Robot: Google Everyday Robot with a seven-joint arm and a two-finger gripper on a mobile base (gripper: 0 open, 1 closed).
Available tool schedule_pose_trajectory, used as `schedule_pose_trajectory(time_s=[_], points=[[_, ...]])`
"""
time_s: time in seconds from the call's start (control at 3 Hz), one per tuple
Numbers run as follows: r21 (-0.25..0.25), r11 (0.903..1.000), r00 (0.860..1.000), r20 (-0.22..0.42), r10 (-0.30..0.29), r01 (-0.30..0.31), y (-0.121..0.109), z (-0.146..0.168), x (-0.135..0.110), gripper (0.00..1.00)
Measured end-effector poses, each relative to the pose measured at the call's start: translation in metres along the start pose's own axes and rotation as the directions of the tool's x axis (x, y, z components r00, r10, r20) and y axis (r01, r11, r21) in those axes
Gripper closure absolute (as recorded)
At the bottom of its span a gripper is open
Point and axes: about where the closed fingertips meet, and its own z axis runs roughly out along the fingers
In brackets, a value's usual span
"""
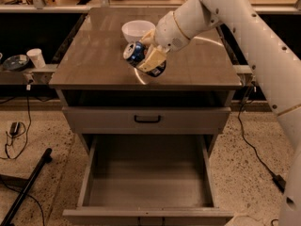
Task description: Pick pepsi can from middle drawer and place on counter
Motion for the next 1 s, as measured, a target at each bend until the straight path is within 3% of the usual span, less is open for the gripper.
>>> schedule_pose_trajectory(time_s=[1.0], points=[[-0.024, 0.9989, 0.997, 0.069, 0.043, -0.041, -0.04, 0.02, 0.03, 1.0]])
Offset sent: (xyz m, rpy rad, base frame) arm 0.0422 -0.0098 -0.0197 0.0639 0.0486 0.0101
